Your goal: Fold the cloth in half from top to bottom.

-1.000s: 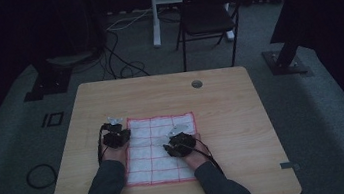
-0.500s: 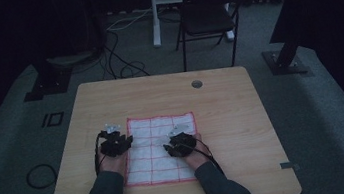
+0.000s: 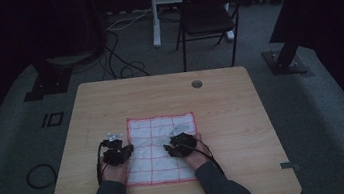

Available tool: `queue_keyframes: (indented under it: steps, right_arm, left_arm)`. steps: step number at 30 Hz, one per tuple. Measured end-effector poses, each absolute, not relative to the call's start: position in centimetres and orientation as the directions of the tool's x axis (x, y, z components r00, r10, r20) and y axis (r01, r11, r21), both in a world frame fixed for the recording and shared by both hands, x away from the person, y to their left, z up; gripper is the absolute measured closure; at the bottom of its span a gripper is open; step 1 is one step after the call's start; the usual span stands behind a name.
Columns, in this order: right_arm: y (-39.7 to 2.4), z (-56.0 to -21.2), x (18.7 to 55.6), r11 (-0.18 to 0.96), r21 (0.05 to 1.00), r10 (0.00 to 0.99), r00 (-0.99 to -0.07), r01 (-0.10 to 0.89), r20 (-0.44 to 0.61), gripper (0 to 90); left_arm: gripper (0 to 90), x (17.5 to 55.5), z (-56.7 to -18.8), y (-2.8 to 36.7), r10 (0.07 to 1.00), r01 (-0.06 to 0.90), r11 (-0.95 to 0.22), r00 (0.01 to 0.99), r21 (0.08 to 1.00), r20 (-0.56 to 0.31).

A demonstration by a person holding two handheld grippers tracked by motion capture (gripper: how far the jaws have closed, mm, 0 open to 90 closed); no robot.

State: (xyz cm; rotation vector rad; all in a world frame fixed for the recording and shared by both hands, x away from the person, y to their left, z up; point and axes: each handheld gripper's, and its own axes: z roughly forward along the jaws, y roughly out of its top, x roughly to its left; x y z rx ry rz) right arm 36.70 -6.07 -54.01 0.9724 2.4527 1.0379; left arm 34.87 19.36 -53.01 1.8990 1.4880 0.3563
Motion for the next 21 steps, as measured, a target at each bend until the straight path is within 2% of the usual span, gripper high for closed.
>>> queue_keyframes:
  steps: [10,14,20,21]
  right_arm:
    - [-6.3,-54.1,36.8,0.504,0.726,0.685,-0.729,0.469,-0.004,55.8]
    - [-6.5,-54.0,36.8,0.508,0.723,0.679,-0.734,0.469,-0.001,50.9]
    - [-8.6,-52.9,35.9,0.475,0.751,0.692,-0.722,0.459,0.003,50.0]
    - [-10.4,-52.5,35.5,0.470,0.751,0.707,-0.707,0.465,-0.005,50.3]
  left_arm:
    - [87.1,34.0,-49.1,17.9,0.885,0.661,-0.123,0.411,0.740,-0.220]
    - [87.1,34.0,-48.1,16.8,0.869,0.638,-0.143,0.447,0.757,-0.212]
    - [87.1,33.9,-47.1,14.9,0.850,0.610,-0.178,0.490,0.772,-0.192]
    - [87.0,33.9,-47.0,14.7,0.847,0.607,-0.184,0.497,0.773,-0.188]
